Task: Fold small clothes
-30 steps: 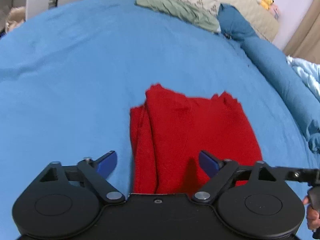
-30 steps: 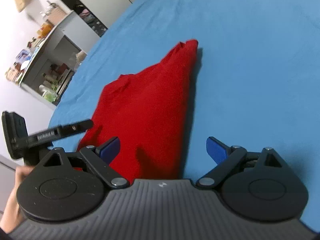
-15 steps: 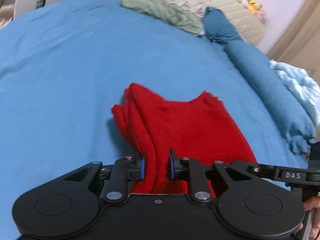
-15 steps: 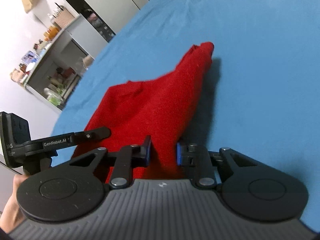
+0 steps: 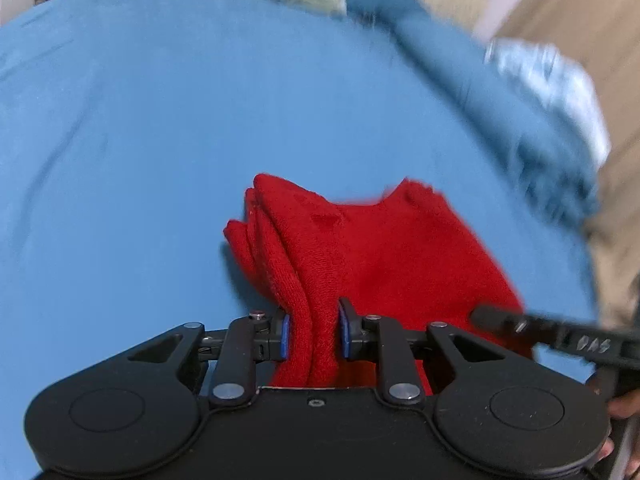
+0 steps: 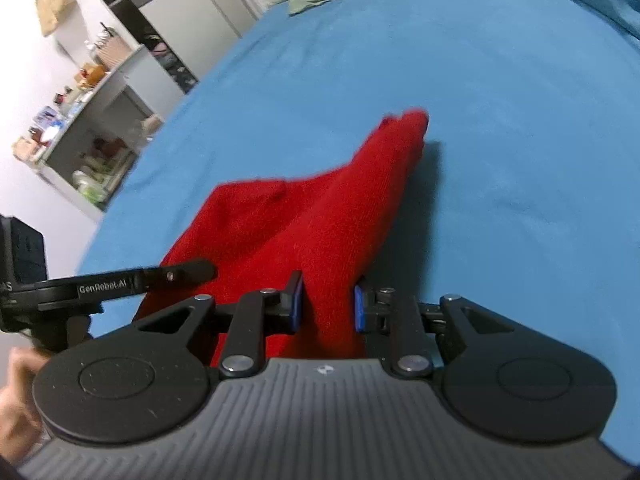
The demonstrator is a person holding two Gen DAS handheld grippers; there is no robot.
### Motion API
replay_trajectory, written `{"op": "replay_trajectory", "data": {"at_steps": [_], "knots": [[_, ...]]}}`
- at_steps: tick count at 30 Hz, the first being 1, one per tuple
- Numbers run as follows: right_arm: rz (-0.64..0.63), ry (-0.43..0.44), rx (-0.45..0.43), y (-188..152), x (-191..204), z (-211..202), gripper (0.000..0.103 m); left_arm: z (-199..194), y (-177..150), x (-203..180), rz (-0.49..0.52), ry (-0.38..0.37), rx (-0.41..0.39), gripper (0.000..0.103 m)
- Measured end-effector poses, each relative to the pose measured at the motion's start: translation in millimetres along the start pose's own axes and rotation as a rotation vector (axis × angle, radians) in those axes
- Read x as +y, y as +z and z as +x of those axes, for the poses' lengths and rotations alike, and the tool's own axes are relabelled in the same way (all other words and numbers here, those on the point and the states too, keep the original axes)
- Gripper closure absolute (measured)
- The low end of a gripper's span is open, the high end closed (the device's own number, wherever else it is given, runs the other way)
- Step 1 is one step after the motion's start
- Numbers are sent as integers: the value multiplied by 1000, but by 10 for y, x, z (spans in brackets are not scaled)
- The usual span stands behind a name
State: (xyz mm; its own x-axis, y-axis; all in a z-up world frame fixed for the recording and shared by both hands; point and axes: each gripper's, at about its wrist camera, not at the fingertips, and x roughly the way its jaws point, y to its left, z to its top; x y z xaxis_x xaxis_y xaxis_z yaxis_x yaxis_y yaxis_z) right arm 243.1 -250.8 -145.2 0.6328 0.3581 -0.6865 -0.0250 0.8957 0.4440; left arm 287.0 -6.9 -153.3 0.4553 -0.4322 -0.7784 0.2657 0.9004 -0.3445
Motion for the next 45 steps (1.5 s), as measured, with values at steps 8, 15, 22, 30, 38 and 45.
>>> {"op": "replay_trajectory", "data": {"at_steps": [8, 15, 22, 30, 38, 45], "knots": [[49, -6, -91, -387, -216, -30, 24, -246, -143, -106, 39, 139, -108, 34], [-52, -169, -95, -293, -184, -67, 15, -114, -215, -69, 61, 245, -76, 18], [-12, -242, -44, -419, -373, 139, 14, 138, -298, -123, 137, 298, -27, 17], [-117, -227, -130, -297, 251, -805, 13, -833, -179, -489, 147, 325, -187, 21], [-230, -289, -238, -425, 1161, -2108, 0, -2235, -493, -1205, 180, 371, -346, 0], [-178, -399, -206, -860, 1428, -2534, 0, -2539, -1141, -1302, 154, 417, -308, 0]]}}
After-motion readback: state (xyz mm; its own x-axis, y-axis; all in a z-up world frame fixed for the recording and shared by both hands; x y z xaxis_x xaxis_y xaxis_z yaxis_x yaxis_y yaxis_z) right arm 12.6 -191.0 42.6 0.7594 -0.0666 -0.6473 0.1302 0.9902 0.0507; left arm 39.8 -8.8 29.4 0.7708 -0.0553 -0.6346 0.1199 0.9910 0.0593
